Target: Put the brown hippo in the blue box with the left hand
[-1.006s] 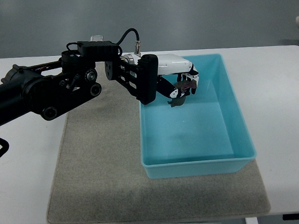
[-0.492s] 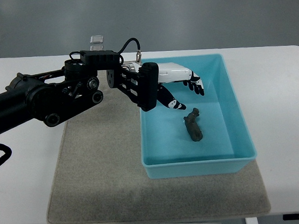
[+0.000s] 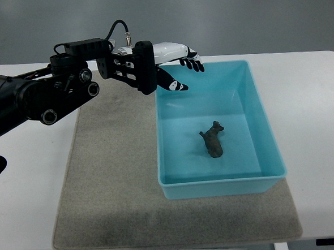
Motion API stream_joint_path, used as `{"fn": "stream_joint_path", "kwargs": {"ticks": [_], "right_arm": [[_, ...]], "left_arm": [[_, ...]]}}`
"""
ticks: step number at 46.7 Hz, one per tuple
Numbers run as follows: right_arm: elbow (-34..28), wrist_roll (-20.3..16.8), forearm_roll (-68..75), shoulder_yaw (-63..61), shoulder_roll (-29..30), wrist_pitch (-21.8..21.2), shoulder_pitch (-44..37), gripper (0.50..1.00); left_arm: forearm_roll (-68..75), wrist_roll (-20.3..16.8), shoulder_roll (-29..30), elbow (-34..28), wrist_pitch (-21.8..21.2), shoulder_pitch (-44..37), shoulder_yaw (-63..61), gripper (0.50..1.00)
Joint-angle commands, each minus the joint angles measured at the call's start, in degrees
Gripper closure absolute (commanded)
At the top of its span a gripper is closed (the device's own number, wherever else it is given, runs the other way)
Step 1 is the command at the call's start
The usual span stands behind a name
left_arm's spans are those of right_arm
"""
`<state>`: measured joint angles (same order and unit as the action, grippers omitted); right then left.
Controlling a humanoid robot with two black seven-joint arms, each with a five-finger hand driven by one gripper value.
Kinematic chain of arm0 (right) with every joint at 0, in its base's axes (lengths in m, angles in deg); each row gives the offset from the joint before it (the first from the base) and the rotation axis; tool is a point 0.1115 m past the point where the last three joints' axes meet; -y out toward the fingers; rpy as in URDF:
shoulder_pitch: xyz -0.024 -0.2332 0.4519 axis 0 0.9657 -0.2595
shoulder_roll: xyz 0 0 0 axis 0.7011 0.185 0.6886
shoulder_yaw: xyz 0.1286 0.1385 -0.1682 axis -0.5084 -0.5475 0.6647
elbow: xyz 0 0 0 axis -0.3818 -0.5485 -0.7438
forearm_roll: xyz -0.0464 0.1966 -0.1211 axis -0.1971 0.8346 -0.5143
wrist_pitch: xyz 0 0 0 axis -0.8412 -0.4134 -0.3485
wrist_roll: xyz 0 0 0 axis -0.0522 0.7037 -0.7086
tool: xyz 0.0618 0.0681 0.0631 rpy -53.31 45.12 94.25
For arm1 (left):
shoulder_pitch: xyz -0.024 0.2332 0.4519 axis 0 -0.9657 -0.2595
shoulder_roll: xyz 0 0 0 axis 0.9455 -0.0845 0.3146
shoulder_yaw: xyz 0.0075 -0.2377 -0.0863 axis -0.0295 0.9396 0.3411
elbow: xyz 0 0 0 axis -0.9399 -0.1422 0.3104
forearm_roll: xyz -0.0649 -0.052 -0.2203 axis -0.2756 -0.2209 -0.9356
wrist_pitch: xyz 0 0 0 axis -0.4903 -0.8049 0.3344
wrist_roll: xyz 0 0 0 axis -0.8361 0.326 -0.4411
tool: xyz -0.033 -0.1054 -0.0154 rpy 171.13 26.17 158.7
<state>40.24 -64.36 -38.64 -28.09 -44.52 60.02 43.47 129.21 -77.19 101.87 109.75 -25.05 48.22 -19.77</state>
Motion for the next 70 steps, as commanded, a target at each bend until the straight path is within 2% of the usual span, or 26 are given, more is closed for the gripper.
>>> {"fn": "stream_joint_path", "kwargs": {"ticks": [1,2,3,5,6,13,23,31,40,64,70], "right_arm": [[-0.01,0.0,0.0,0.0,0.0,0.0,-0.01,0.564],[-0.01,0.0,0.0,0.0,0.0,0.0,-0.01,0.564],[-0.01,0.0,0.0,0.0,0.0,0.0,-0.01,0.564],[-0.01,0.0,0.0,0.0,0.0,0.0,-0.01,0.564],[-0.01,0.0,0.0,0.0,0.0,0.0,-0.01,0.564],[-0.01,0.0,0.0,0.0,0.0,0.0,-0.01,0.564],[-0.01,0.0,0.0,0.0,0.0,0.0,-0.01,0.564],[-0.01,0.0,0.0,0.0,0.0,0.0,-0.01,0.564],[-0.01,0.0,0.0,0.0,0.0,0.0,-0.01,0.564],[-0.01,0.0,0.0,0.0,0.0,0.0,-0.01,0.564],[-0.01,0.0,0.0,0.0,0.0,0.0,-0.01,0.564]], "left_arm": [[-3.05,0.01,0.86,-2.2,-0.02,0.09,0.01,0.744],[-4.28,0.01,1.04,-2.55,-0.02,0.18,-0.08,0.742],[-5.42,0.01,1.3,-2.99,-0.02,0.27,-0.08,0.718],[-7.97,0.01,1.74,-3.78,-0.1,0.44,-0.08,0.564],[-9.2,0.01,1.83,-4.13,-0.19,0.44,-0.08,0.528],[-15.71,0.09,2.36,-7.03,-0.63,0.71,-0.08,0.514],[-17.03,0.01,2.62,-12.48,-1.16,0.36,0.09,0.508],[-24.4,0.01,2.62,-14.42,-5.55,-0.35,-0.08,0.506],[-35.65,0.01,2.62,-15.74,-7.75,-0.35,-0.08,0.506],[-60.96,0.18,1.66,-21.89,-7.84,-1.75,-0.17,0.506],[-67.82,1.5,1.66,-22.95,-7.75,-2.19,-0.17,0.506]]}}
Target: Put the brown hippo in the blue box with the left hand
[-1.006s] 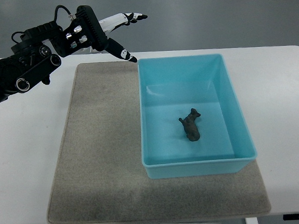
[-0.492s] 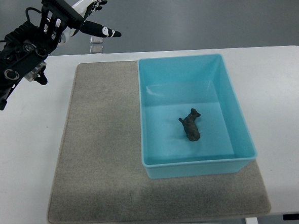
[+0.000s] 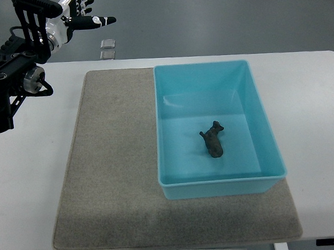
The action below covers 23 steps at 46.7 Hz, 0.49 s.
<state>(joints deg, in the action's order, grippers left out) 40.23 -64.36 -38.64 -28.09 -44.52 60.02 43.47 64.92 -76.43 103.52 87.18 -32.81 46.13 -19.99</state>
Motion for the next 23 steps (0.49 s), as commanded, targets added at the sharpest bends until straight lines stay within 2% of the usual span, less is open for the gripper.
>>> {"fn": "stream_joint_path", "kwargs": {"ticks": [1,10,14,19,23], "right_arm": [[0.0,0.0,0.0,0.0,0.0,0.0,0.0,0.564],[0.0,0.0,0.0,0.0,0.0,0.0,0.0,0.564],[0.0,0.0,0.0,0.0,0.0,0.0,0.0,0.564],[0.0,0.0,0.0,0.0,0.0,0.0,0.0,0.564],[0.0,0.0,0.0,0.0,0.0,0.0,0.0,0.564]], "left_arm": [[-4.76,0.92,0.0,-0.37,0.01,-0.19,0.14,0.506],[-17.85,3.9,-0.44,-0.98,-0.08,-0.72,0.14,0.506],[-22.78,4.08,-0.52,-1.69,0.27,-0.81,0.14,0.506],[-27.88,3.91,-0.44,-1.78,1.94,-1.07,0.31,0.504],[-30.96,3.91,-0.52,-1.78,5.54,-1.68,1.63,0.506]]}}
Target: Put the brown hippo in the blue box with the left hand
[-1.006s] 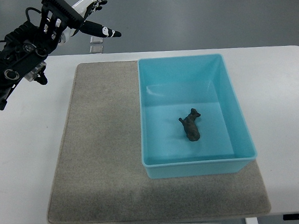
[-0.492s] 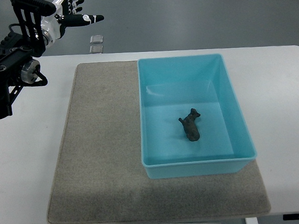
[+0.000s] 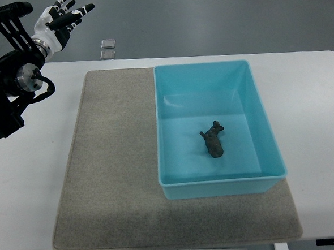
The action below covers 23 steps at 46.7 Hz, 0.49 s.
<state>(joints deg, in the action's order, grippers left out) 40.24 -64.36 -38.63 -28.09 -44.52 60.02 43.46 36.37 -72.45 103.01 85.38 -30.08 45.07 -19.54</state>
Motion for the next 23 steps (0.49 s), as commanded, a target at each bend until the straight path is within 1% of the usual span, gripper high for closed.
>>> {"fn": "stream_joint_path", "kwargs": {"ticks": [1,8,16,23], "right_arm": [[-0.01,0.0,0.0,0.0,0.0,0.0,0.0,0.564],[-0.01,0.0,0.0,0.0,0.0,0.0,0.0,0.564],[-0.01,0.0,0.0,0.0,0.0,0.0,0.0,0.564],[-0.01,0.0,0.0,0.0,0.0,0.0,0.0,0.564]], "left_arm": [[-2.93,-0.07,-0.18,0.02,3.51,-1.15,1.89,0.506],[-3.38,-0.16,-1.06,-0.07,7.38,-3.87,8.74,0.506],[-3.47,-0.25,-2.82,0.02,10.81,-6.07,12.09,0.506],[-2.77,-1.04,-2.91,0.02,11.08,-6.43,12.44,0.506]]}}
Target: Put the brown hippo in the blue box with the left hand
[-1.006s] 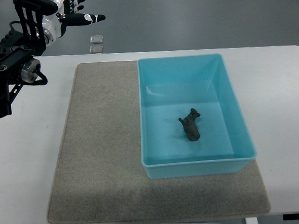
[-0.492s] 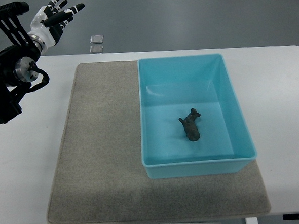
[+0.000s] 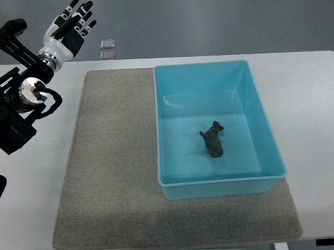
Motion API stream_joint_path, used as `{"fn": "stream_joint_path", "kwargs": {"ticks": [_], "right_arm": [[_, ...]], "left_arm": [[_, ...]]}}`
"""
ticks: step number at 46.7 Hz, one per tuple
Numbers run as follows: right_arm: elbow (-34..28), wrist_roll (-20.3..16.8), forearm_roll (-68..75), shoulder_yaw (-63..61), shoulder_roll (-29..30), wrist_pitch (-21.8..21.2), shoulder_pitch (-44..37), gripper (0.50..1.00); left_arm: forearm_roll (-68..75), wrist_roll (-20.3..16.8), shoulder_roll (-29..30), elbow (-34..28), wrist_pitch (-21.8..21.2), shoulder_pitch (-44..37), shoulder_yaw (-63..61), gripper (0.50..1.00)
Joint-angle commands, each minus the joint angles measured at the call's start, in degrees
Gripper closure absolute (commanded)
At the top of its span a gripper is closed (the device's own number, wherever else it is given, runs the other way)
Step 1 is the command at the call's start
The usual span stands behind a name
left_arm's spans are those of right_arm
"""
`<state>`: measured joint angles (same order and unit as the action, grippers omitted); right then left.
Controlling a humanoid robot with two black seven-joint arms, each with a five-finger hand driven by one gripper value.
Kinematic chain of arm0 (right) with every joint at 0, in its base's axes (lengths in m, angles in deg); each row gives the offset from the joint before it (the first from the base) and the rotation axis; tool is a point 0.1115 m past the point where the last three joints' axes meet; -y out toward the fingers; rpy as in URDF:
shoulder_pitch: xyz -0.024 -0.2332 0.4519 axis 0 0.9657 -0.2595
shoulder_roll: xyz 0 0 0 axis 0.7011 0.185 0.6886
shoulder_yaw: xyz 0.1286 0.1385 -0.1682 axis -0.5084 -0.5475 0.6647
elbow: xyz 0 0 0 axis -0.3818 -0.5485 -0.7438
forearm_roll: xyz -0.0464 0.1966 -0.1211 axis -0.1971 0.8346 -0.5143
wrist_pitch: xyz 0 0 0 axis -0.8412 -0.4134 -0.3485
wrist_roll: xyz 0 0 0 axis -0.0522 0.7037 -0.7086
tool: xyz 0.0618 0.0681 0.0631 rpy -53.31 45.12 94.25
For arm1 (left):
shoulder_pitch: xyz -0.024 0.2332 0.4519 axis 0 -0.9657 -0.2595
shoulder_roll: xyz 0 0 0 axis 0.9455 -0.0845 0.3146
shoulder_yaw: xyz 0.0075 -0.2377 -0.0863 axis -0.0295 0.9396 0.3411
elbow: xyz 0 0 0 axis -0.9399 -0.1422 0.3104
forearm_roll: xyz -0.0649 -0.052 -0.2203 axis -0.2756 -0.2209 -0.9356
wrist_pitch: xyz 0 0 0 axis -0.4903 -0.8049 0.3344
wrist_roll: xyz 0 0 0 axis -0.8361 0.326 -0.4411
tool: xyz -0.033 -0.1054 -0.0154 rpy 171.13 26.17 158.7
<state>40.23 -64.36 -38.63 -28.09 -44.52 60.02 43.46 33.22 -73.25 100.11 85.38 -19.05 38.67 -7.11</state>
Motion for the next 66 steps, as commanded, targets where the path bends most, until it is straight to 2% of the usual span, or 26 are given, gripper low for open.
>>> {"fn": "stream_joint_path", "kwargs": {"ticks": [1,45,66], "right_arm": [[0.0,0.0,0.0,0.0,0.0,0.0,0.0,0.564],[0.0,0.0,0.09,-0.09,0.0,-0.09,0.0,0.564],[-2.64,0.09,-0.53,0.09,0.0,-0.62,-0.09,0.564]], "left_arm": [[0.38,-0.24,0.08,0.02,0.05,-0.03,0.01,0.504],[0.03,-0.51,-2.47,0.02,0.05,-1.26,0.1,0.504],[-0.23,-0.51,-2.47,0.02,0.05,-1.78,0.27,0.504]]}}
